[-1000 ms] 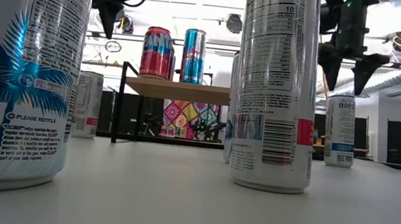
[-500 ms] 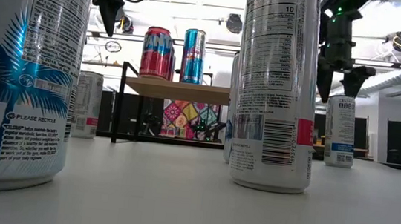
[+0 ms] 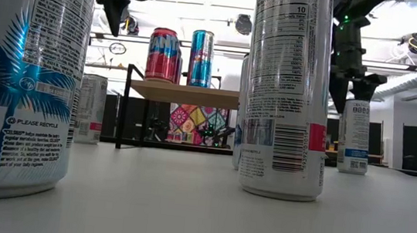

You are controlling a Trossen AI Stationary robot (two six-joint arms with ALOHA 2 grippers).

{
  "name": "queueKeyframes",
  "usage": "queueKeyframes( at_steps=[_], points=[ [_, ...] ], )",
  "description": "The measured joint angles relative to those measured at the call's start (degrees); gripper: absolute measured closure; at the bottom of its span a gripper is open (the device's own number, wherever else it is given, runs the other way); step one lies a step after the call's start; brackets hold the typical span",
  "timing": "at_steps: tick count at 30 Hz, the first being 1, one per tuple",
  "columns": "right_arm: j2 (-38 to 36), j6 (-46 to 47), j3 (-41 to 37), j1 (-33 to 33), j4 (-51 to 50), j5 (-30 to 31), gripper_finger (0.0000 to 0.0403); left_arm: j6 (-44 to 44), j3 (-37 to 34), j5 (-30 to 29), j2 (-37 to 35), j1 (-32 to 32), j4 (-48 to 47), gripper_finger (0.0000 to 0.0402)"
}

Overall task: Place canned beverage on shelf
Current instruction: Put the top right white-blue soda can on the shelf

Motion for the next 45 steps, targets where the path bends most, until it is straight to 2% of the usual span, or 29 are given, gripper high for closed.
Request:
queueKeyframes(
  at_steps=[4,8,17,23,31,40,45],
  points=[
    [-0.02,0.06,0.01,0.02,-0.02,0.05,0.0181,0.01,0.00,0.01,0.00,-0.01,0.00,0.0043],
    [-0.02,0.35,0.01,0.02,-0.06,-0.38,0.0179,0.03,0.00,0.01,0.00,-0.01,0.00,0.0043],
    [0.07,1.75,-0.05,0.13,-1.34,-1.24,0.0111,0.05,0.00,0.01,-0.11,-0.40,0.01,0.0043],
    [0.07,1.91,-0.05,0.13,-1.22,-1.33,0.0099,0.03,0.00,0.01,-0.15,-1.85,0.00,0.0043],
    [0.07,1.70,-0.05,0.13,-2.93,-1.37,0.0128,0.01,0.00,0.01,-0.15,-3.07,0.01,0.0043],
    [-0.17,1.09,-0.01,0.16,-3.42,-3.59,0.0202,-0.02,0.00,0.01,-0.17,-3.77,0.00,0.0043],
    [-1.31,1.79,-0.12,1.16,-4.11,-4.69,0.0203,-0.13,0.01,0.01,-0.17,-5.34,0.00,0.0043]
  ],
)
